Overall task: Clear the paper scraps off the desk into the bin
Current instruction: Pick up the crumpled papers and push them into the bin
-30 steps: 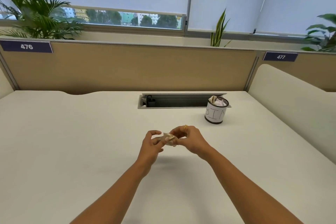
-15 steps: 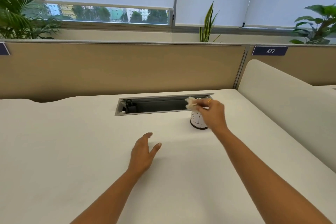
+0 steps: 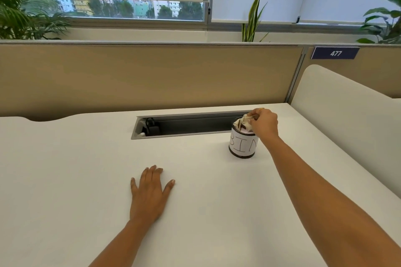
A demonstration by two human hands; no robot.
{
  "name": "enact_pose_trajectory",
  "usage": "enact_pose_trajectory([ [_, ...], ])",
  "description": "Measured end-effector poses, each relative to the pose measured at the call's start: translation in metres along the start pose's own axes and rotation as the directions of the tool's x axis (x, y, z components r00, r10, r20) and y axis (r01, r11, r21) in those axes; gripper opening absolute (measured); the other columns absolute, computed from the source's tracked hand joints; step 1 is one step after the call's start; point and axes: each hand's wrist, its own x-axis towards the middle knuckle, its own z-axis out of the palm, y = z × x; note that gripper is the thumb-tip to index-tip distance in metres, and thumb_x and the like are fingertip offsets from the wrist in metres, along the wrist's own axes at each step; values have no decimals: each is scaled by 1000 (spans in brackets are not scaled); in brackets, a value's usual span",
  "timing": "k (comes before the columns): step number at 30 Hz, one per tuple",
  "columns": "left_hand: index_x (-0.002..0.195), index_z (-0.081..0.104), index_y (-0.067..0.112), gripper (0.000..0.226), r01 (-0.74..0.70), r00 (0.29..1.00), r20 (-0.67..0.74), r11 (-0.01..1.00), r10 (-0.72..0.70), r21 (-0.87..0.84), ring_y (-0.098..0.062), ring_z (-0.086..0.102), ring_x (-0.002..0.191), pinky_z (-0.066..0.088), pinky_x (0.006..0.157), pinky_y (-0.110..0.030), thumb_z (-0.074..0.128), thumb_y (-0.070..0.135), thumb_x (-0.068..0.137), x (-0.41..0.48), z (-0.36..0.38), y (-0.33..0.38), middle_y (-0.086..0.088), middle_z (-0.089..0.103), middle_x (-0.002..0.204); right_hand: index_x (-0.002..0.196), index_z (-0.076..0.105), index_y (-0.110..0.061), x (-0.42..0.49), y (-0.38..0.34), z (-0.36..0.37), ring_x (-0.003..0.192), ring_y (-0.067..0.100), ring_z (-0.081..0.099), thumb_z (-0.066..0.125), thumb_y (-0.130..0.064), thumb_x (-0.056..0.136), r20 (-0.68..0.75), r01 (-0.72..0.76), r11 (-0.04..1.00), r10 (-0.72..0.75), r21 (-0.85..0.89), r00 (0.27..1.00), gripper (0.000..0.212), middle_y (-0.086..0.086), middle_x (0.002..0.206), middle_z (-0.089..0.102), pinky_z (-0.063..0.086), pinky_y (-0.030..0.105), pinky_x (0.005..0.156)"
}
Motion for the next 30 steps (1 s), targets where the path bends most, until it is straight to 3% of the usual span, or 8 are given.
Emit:
enact_pose_trajectory([
  [8,138,28,22,53,2,1000,-5,1000,-2,26,-11,11,143,4,118,-45,31,50,93,-3,-3,3,4,22,153,112,65,0,22,-7,10,109,30,59,64,-10,86,192,16,954,43,-299,980,27,19,116,63,50,33,93],
  [13,138,26,23,63,2,1000,7,998,-2,63,-11,11,143,5,118,-45,19,61,89,-2,-2,3,5,21,153,118,59,1,30,-8,16,109,28,62,57,-6,89,245,89,897,22,-433,969,29,18,119,63,51,30,90],
  [15,138,27,23,57,3,1000,3,999,-3,54,-11,11,143,5,119,-45,25,56,91,-2,-1,3,5,22,153,118,56,4,30,-9,21,108,30,62,54,-4,90,261,124,865,9,-486,965,29,20,119,62,52,32,88],
  [23,137,28,24,53,7,1000,-3,999,-6,37,-11,12,143,4,118,-44,30,52,92,-2,1,1,6,23,152,117,54,5,31,-12,31,108,33,61,46,-3,93,355,217,806,-9,-550,935,26,21,119,62,51,35,90],
  [30,136,29,24,51,3,1000,-10,999,-2,35,-11,14,142,5,118,-44,31,52,92,-1,1,1,6,25,150,115,56,6,31,-10,31,103,32,61,46,-3,93,385,227,819,-7,-527,923,26,22,114,63,50,35,90],
])
